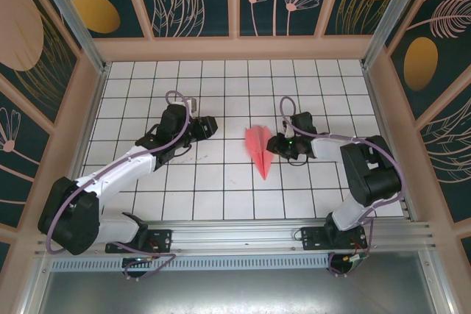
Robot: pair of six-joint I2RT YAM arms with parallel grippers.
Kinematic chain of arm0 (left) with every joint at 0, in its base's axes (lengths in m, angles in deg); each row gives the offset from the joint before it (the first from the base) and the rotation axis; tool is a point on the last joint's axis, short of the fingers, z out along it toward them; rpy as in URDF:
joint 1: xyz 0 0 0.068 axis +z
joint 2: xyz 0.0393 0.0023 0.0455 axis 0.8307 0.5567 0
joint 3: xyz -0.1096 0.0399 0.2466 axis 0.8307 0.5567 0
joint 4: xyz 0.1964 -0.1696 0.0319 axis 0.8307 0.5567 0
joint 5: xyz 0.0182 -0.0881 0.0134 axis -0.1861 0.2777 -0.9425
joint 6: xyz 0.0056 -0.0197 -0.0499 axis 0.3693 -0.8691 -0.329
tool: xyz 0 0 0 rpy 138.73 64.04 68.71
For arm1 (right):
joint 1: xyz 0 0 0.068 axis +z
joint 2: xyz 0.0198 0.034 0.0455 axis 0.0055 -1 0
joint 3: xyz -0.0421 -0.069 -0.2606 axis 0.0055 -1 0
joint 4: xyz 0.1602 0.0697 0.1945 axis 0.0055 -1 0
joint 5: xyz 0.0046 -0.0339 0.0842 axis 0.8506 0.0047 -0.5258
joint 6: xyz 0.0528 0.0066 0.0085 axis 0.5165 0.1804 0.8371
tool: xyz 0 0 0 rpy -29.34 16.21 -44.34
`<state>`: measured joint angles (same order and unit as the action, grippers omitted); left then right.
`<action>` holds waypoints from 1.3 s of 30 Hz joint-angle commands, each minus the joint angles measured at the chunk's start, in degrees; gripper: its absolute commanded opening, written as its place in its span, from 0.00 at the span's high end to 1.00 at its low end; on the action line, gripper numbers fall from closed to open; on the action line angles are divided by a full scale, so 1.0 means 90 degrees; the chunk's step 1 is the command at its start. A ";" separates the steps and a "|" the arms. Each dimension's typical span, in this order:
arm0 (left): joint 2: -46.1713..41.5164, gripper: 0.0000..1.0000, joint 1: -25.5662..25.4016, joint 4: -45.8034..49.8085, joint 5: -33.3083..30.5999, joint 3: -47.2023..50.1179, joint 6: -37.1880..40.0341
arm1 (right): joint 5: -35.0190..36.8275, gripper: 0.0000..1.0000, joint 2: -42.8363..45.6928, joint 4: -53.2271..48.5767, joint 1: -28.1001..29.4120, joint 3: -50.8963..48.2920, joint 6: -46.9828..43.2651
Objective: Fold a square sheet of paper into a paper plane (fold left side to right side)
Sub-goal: Place the paper plane at the center of the table, then pick up the paper plane at the center of the table.
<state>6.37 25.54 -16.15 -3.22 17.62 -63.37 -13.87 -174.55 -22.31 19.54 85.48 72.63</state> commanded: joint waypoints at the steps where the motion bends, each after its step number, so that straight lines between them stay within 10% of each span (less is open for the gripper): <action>1: -0.0049 0.45 0.0035 0.0091 -0.0042 -0.0206 0.0137 | 0.1111 0.61 0.0512 -0.1092 0.0111 0.0426 -0.0445; 9: -0.0485 0.24 0.0037 -0.0114 -0.0381 0.0003 0.0261 | 0.2043 0.37 0.1368 -0.2571 0.1122 0.1164 -0.0511; 21: -0.0975 0.15 0.0037 -0.0266 -0.0652 0.0346 0.0274 | 0.2504 0.33 0.0404 -0.2901 0.2177 0.1438 -0.0050; 39: -0.0936 0.15 0.0039 -0.0134 -0.0678 0.0256 0.0332 | 0.2846 0.74 -0.0540 -0.2760 0.2257 0.1801 -0.0123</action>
<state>-1.74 25.54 -17.11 -8.20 20.31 -61.84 9.41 -177.79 -46.24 39.80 100.04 71.66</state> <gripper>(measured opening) 0.855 0.271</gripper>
